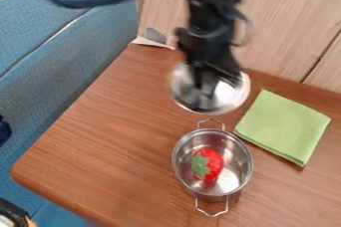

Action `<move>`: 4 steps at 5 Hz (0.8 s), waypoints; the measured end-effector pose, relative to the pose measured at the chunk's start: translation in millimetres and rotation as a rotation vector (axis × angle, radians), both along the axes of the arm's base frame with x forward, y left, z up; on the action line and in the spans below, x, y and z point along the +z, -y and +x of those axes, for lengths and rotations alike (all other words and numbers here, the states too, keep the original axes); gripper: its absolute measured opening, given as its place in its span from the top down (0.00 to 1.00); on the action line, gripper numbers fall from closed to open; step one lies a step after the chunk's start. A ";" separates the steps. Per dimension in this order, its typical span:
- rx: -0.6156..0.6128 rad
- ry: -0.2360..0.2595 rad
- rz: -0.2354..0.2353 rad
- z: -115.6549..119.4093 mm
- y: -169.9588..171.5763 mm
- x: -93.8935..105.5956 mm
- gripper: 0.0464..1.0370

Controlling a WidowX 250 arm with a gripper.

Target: Move the silver lid to the lower left part

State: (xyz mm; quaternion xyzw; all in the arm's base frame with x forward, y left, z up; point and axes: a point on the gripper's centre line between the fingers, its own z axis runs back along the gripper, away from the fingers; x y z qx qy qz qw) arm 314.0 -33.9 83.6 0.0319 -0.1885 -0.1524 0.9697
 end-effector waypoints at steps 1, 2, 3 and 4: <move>0.132 0.015 0.012 -28.8 -40.5 9.9 0.76; 0.212 -0.013 0.046 -59.3 -69.5 8.3 0.76; 0.238 -0.056 0.020 -79.3 -77.5 -7.6 0.76; 0.278 -0.076 0.005 -97.9 -81.0 -24.5 0.76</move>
